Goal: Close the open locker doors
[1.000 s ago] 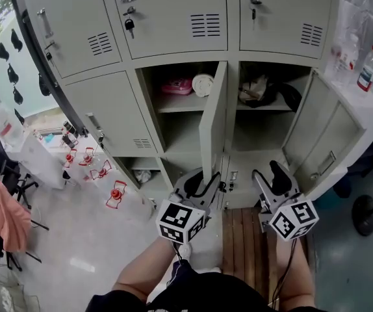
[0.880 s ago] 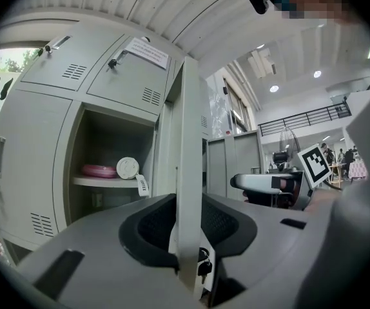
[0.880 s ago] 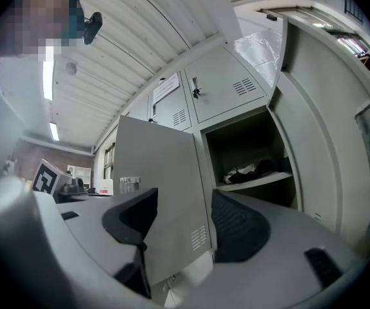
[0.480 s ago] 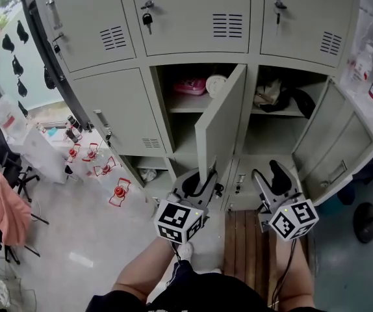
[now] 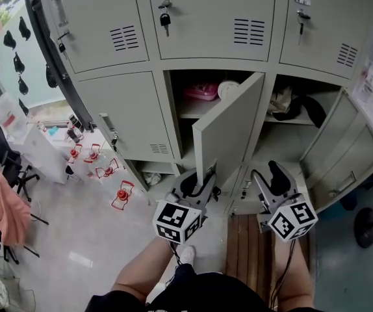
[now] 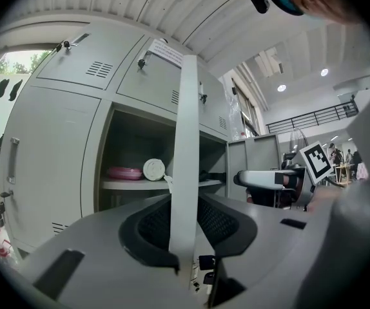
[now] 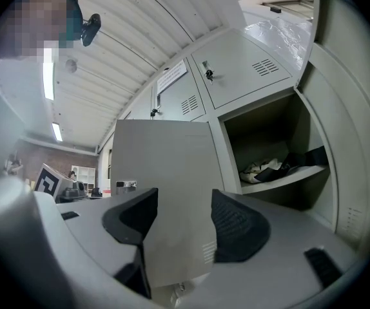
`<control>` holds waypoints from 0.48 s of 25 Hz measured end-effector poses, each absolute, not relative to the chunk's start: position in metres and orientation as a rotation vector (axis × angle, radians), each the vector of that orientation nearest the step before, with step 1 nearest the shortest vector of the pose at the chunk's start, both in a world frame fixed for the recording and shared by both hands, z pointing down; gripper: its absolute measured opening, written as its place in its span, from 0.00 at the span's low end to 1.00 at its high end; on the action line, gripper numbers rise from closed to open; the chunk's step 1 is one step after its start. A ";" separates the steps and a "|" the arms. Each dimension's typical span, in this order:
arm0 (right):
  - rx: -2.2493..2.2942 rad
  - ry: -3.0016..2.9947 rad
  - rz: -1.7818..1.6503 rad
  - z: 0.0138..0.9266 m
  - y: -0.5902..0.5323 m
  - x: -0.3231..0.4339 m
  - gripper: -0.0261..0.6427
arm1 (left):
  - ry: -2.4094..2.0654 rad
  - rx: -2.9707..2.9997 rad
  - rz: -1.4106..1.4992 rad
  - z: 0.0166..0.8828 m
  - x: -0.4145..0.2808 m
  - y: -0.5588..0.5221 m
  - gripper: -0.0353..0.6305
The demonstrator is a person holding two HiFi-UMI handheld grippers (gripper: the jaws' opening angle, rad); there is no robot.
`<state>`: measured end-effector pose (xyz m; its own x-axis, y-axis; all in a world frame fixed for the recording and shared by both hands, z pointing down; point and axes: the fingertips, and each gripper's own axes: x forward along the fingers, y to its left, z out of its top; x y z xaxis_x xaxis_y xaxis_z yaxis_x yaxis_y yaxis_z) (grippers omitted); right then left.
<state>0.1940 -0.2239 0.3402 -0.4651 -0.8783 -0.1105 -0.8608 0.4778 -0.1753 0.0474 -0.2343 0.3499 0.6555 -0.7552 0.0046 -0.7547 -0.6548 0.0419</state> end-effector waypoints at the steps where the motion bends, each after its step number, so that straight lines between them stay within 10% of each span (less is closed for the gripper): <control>1: -1.507 2.537 -0.142 0.339 -0.227 0.190 0.42 | -1.287 2.822 -0.020 0.350 0.044 -0.237 0.23; 12: -1.458 2.579 -0.133 0.333 -0.268 0.140 0.42 | -1.294 2.819 0.007 0.351 0.014 -0.277 0.26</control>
<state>0.1404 -0.2676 0.3334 -0.5048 -0.8564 -0.1088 -0.8406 0.5163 -0.1638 0.0138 -0.2774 0.3508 0.6519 -0.7580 0.0207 -0.7582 -0.6512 0.0345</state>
